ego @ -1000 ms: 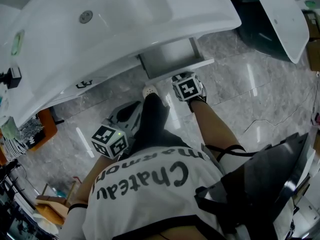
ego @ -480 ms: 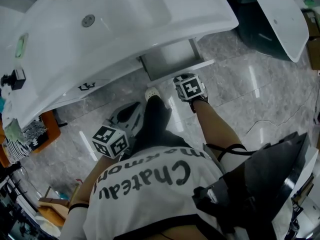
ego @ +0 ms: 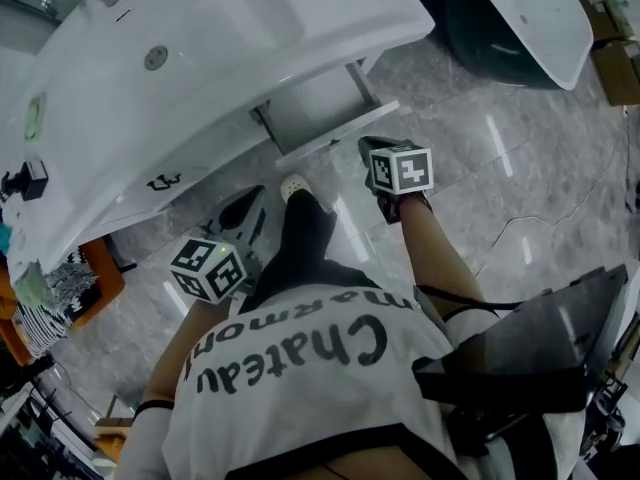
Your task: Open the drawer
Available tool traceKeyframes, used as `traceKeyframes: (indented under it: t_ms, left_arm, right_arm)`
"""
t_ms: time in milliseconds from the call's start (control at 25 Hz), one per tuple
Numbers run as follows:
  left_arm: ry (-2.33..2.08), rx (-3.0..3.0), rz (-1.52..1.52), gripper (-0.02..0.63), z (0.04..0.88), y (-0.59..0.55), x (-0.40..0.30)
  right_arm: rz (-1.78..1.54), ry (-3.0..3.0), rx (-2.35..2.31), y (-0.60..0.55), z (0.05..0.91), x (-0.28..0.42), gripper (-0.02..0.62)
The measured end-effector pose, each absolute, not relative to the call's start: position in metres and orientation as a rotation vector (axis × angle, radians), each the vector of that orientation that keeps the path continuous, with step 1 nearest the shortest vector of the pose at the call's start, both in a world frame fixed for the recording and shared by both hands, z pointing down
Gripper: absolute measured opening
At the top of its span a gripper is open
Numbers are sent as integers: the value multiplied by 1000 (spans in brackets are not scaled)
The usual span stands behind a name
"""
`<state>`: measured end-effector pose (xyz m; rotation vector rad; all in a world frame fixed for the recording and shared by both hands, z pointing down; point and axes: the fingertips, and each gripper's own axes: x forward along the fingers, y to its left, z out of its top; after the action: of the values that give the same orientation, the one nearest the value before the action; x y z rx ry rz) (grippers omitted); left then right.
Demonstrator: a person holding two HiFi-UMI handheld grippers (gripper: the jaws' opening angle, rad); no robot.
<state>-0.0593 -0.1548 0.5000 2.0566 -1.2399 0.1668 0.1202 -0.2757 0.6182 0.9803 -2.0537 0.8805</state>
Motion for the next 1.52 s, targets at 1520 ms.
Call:
traceKeyframes:
  t_ms: [1520]
  left_arm:
    - [-1251,2274,23,8,313,-28,-57]
  right_arm:
    - [596,-2754,1076,-101,303,115,11]
